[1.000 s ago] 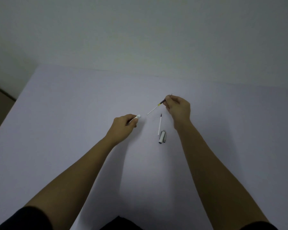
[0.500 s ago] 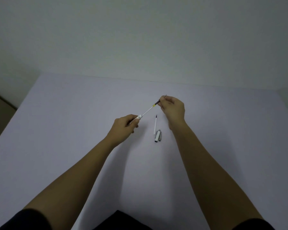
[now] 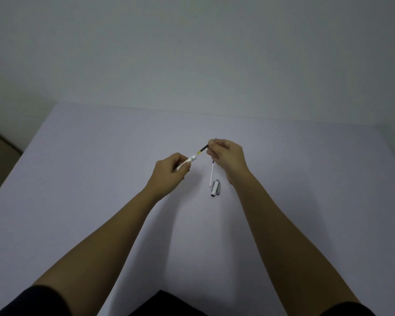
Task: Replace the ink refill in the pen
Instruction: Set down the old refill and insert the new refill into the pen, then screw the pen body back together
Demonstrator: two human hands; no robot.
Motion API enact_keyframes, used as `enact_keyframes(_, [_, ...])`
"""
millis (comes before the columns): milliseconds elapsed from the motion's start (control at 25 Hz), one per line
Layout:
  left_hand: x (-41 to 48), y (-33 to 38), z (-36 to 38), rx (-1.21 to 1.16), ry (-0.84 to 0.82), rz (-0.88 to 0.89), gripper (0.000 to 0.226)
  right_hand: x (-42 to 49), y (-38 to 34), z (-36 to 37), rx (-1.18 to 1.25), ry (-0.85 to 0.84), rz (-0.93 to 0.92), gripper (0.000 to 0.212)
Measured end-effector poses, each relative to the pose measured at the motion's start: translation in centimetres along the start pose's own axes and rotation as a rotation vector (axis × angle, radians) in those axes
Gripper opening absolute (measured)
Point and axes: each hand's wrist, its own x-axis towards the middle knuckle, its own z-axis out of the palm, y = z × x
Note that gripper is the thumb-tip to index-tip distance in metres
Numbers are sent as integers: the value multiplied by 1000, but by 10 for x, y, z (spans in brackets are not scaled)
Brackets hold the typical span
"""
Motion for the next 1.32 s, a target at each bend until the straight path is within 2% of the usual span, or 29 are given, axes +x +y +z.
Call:
enact_keyframes(240, [6, 1, -1, 6, 14, 11, 17, -1, 6, 4, -75, -117, 37, 8])
enact_keyframes(360, [8, -1, -2, 2, 20, -2, 17, 6, 8, -5, -86, -186, 107, 27])
enact_keyframes(440, [10, -2, -3, -7, 24, -12, 17, 14, 18, -14, -130, -109, 133, 36])
enact_keyframes(560, [13, -3, -4, -2, 16, -14, 18, 26, 48, -34, -450, 134, 99, 28])
enact_keyframes(640, [16, -4, -4, 1, 14, -12, 18, 29, 70, -48, -718, 175, 106, 24])
enact_keyframes(720, [18, -5, -4, 6, 10, -14, 16, 29, 87, -57, -834, 146, 143, 22])
enact_keyframes(960, [29, -14, 2, 23, -2, -54, 14, 33, 109, -51, -865, 92, 224, 25])
enact_keyframes(1320, [29, -23, 8, 28, -27, -70, 16, 40, 110, -50, -941, 122, 216, 11])
